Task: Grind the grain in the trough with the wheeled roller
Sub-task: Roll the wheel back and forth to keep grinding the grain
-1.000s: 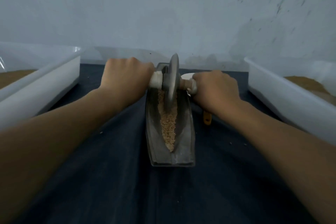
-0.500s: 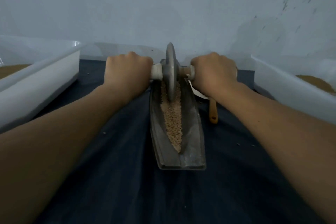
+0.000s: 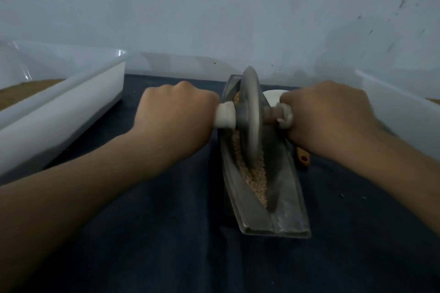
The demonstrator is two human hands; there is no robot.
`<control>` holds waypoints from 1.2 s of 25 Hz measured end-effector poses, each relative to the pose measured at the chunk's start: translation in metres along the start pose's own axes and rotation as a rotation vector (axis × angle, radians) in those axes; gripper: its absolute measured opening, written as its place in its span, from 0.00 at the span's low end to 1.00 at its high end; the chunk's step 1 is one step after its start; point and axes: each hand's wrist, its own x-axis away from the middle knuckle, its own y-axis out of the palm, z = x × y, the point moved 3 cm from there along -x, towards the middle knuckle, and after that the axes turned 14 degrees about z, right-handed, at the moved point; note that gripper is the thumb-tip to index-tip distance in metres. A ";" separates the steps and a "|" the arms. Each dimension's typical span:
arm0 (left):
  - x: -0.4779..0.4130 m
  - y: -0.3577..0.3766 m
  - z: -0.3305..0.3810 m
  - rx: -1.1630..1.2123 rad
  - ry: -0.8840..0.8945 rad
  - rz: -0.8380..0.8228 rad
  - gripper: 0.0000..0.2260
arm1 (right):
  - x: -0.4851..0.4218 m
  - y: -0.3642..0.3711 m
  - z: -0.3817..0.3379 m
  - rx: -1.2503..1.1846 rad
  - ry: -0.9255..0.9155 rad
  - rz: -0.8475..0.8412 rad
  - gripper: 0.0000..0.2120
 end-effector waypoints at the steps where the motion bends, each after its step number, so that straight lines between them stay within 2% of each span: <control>1: -0.014 0.013 0.004 -0.014 -0.034 0.024 0.07 | -0.012 0.015 -0.001 -0.007 0.050 -0.004 0.12; 3: -0.047 0.024 0.012 -0.009 -0.037 0.024 0.03 | -0.032 0.042 0.002 -0.104 0.170 -0.116 0.07; 6: -0.061 0.015 0.014 -0.021 0.032 0.005 0.07 | -0.025 0.047 0.009 -0.156 0.217 -0.185 0.09; 9: -0.016 -0.003 0.003 0.026 0.091 0.030 0.04 | 0.003 0.013 0.008 -0.019 0.005 -0.015 0.17; 11: 0.012 -0.020 -0.006 0.030 0.111 0.099 0.10 | 0.019 -0.012 0.006 0.004 -0.094 0.085 0.19; 13: 0.016 -0.023 -0.009 0.049 0.095 0.170 0.12 | 0.024 -0.012 0.008 -0.036 -0.097 0.044 0.19; 15: 0.003 -0.008 -0.003 0.007 0.052 0.105 0.10 | 0.012 0.008 0.007 0.002 -0.043 -0.033 0.16; 18: -0.037 0.028 0.006 0.014 -0.022 0.075 0.03 | -0.029 0.039 0.002 0.009 0.112 -0.079 0.01; 20: -0.054 0.036 0.006 0.045 -0.059 0.011 0.04 | -0.046 0.046 0.000 -0.007 0.161 -0.129 0.04; 22: -0.042 0.026 0.006 0.050 -0.044 0.014 0.04 | -0.036 0.034 -0.001 -0.015 0.105 -0.153 0.02; 27: 0.017 -0.026 -0.009 0.071 0.106 0.148 0.16 | 0.021 -0.023 0.009 -0.031 -0.073 -0.021 0.13; 30: 0.008 -0.013 -0.005 0.043 0.069 0.076 0.16 | 0.012 -0.012 0.003 0.008 -0.067 -0.032 0.17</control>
